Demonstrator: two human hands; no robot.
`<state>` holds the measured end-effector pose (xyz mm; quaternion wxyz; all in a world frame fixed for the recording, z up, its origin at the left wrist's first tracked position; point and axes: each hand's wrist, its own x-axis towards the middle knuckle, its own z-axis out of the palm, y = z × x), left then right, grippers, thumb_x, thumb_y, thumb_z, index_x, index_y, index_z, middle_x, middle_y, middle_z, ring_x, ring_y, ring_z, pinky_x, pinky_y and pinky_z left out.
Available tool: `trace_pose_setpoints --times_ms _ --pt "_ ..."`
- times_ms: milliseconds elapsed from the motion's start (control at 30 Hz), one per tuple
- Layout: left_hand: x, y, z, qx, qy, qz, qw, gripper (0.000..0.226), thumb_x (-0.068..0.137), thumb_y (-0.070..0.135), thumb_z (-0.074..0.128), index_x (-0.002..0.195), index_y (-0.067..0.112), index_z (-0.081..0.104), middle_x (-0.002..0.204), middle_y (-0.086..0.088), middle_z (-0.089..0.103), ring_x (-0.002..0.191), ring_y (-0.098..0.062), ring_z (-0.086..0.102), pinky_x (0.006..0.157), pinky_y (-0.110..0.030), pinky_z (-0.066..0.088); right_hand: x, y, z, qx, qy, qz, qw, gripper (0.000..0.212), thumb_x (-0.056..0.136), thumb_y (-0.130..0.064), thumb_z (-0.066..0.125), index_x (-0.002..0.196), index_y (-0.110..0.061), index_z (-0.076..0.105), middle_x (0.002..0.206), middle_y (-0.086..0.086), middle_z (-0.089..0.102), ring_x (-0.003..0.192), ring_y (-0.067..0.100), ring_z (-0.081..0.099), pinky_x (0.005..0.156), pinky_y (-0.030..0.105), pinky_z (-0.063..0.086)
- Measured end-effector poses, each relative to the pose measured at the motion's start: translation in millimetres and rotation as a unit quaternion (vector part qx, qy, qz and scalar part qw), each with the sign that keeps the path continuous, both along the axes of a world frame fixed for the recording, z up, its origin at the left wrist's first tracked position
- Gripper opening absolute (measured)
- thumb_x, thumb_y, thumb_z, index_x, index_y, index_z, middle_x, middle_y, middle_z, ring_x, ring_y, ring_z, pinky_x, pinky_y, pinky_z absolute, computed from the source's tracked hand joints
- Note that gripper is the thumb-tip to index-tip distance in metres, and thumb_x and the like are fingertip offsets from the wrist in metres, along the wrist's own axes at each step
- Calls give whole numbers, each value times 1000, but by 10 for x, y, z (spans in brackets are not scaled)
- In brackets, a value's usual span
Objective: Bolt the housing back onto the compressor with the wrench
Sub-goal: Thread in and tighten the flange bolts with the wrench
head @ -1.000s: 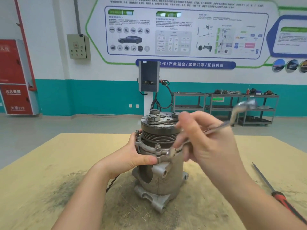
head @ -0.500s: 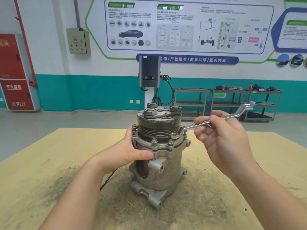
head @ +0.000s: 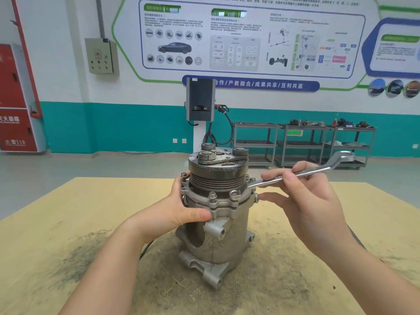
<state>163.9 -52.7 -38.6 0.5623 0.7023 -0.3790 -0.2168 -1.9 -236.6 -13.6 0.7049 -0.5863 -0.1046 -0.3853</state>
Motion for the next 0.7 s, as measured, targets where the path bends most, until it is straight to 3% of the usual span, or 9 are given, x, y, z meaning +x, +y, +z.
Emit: trace_pose_setpoints --times_ms 100,167,233,300,400,467,500,600,700 --pt "7 1 -16 -11 1 -9 1000 148 23 66 93 147 40 16 134 15 58 122 -4 58 106 -28 44 -24 47 -120 -93 -75 -62 991 7 93 -14 45 97 -12 39 92 11 72 84 25 69 68 32 57" --pt "9 4 -9 -10 3 -11 1000 149 24 66 93 147 40 15 134 16 58 121 -3 58 103 -25 45 -31 87 -211 -187 -146 -109 965 4 100 -19 46 99 -20 41 95 8 71 77 24 69 67 31 57" --pt "7 7 3 -8 4 -12 1000 150 24 66 93 149 38 14 137 14 56 125 -6 56 109 -30 42 -21 161 -293 -310 -192 -160 917 4 102 -27 48 103 -25 51 99 4 66 81 17 69 70 30 57" --pt "4 10 4 -9 3 -13 1000 149 26 65 94 149 37 14 139 11 55 127 -8 55 113 -36 40 28 292 -330 -431 -199 -232 849 13 101 -30 51 99 -19 58 102 1 61 90 9 65 77 22 55" --pt "6 7 -13 -11 -3 -10 1000 141 35 59 95 148 35 16 138 9 57 125 -7 57 113 -38 41 113 478 -263 -495 -229 -282 789 11 97 -21 57 94 -11 61 94 5 59 81 17 62 69 23 53" --pt "5 9 -13 -5 -3 -8 1000 143 32 61 95 148 36 15 139 9 56 127 -9 55 114 -40 40 135 522 -154 -458 -246 -294 802 9 98 -18 53 95 -13 59 88 5 62 79 17 62 67 23 53" --pt "5 10 -10 -3 -3 -7 1000 146 29 64 94 148 36 15 139 10 55 127 -9 55 114 -39 39 125 526 -105 -403 -250 -285 833 12 101 -22 48 96 -17 57 87 3 63 78 16 63 66 24 53" --pt "13 10 -6 -2 -1 -9 1000 151 23 68 93 148 37 13 140 11 54 127 -8 55 114 -38 38 55 487 51 -156 -213 -206 942 14 102 -25 40 98 -30 52 84 1 65 63 18 66 55 27 52" --pt "11 5 -7 -1 3 -9 1000 150 22 68 93 146 39 14 140 12 54 127 -7 54 114 -37 38 51 324 125 64 -92 -112 987 15 101 -7 34 96 -15 45 70 8 67 51 21 60 47 25 47"
